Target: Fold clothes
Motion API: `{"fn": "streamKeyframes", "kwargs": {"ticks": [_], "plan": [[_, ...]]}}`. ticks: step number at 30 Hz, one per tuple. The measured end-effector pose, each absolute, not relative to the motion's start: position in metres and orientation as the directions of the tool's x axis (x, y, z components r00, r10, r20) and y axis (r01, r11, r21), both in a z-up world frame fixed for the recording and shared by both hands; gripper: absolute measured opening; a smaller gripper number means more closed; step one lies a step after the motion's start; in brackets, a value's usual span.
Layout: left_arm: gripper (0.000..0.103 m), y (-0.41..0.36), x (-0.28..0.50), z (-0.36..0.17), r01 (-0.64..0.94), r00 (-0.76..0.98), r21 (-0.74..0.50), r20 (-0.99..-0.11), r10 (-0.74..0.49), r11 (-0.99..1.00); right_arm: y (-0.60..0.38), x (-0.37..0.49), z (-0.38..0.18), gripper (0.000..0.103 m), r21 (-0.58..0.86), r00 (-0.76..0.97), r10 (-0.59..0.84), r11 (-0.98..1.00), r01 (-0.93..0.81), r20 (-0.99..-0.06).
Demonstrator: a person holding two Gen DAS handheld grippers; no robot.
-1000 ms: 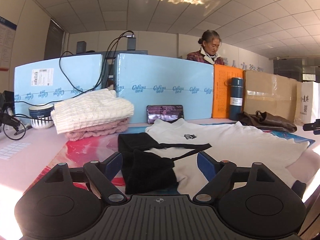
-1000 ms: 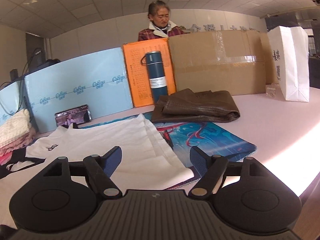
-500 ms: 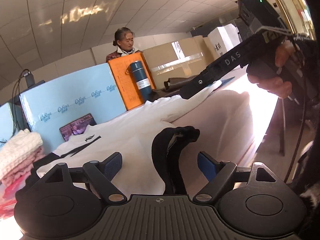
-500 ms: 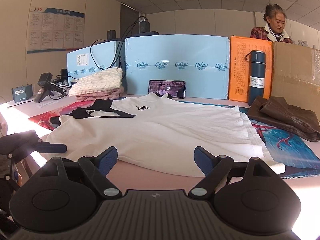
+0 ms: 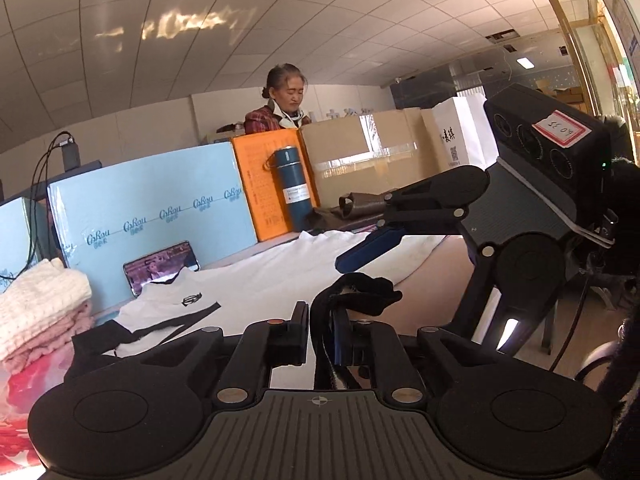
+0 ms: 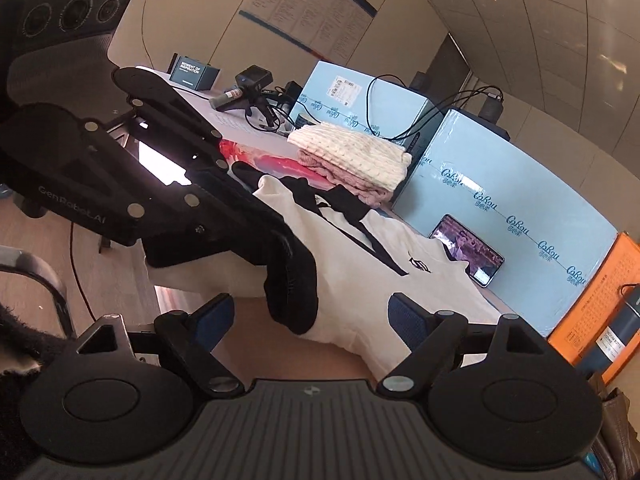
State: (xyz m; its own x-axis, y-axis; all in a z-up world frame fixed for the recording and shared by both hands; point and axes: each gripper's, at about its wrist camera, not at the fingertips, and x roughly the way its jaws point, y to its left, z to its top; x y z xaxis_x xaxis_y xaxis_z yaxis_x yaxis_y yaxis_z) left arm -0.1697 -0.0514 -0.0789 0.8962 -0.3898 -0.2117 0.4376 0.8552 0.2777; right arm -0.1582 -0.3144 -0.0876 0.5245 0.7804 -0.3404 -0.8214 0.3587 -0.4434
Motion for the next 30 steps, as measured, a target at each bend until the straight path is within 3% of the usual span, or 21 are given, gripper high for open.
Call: {"fn": "streamKeyframes", "kwargs": {"ticks": [3, 7, 15, 18, 22, 24, 25, 27, 29, 30], "plan": [[0.023, -0.048, -0.175, -0.085, 0.428, 0.9, 0.293, -0.231, -0.371, 0.855, -0.313, -0.155, -0.087, 0.076, -0.437, 0.504, 0.799, 0.345, -0.831, -0.328], [0.053, -0.036, -0.181, -0.096, 0.388, 0.91, 0.253, -0.26, -0.324, 0.887, -0.308, -0.153, -0.089, 0.069, -0.439, 0.467, 0.824, 0.307, -0.844, -0.321], [0.053, -0.033, -0.187, -0.112, 0.358, 0.915, 0.261, -0.292, -0.28, 0.897, -0.305, -0.141, -0.081, 0.026, -0.302, 0.374, 0.867, 0.279, -0.912, -0.329], [0.053, -0.04, -0.182, -0.115, 0.313, 0.942, 0.323, -0.227, -0.248, 0.893, -0.308, -0.134, -0.075, 0.018, -0.239, 0.348, 0.88, 0.28, -0.93, -0.324], [0.05, -0.039, -0.169, -0.113, 0.335, 0.94, 0.258, -0.158, -0.303, 0.906, -0.317, -0.132, -0.069, 0.011, -0.158, 0.298, 0.895, 0.259, -0.953, -0.331], [0.017, -0.038, -0.163, -0.108, 0.352, 0.934, 0.228, -0.148, -0.325, 0.908, -0.324, -0.131, -0.066, 0.01, -0.131, 0.305, 0.894, 0.277, -0.952, -0.327], [0.006, -0.037, -0.16, -0.105, 0.359, 0.932, 0.214, -0.143, -0.334, 0.909, -0.328, -0.13, -0.065, 0.01, -0.123, 0.319, 0.891, 0.295, -0.948, -0.323], [0.006, -0.036, -0.154, -0.1, 0.372, 0.927, 0.186, -0.134, -0.351, 0.91, -0.336, -0.128, -0.062, 0.012, -0.105, 0.345, 0.883, 0.329, -0.938, -0.317], [0.006, -0.03, -0.149, -0.089, 0.356, 0.933, 0.136, -0.102, -0.345, 0.924, -0.344, -0.127, -0.059, 0.046, -0.087, 0.372, 0.875, 0.363, -0.928, -0.31], [0.006, -0.027, -0.146, -0.084, 0.349, 0.936, 0.12, -0.09, -0.34, 0.929, -0.348, -0.126, -0.057, 0.069, -0.086, 0.391, 0.866, 0.384, -0.919, -0.31]]}}
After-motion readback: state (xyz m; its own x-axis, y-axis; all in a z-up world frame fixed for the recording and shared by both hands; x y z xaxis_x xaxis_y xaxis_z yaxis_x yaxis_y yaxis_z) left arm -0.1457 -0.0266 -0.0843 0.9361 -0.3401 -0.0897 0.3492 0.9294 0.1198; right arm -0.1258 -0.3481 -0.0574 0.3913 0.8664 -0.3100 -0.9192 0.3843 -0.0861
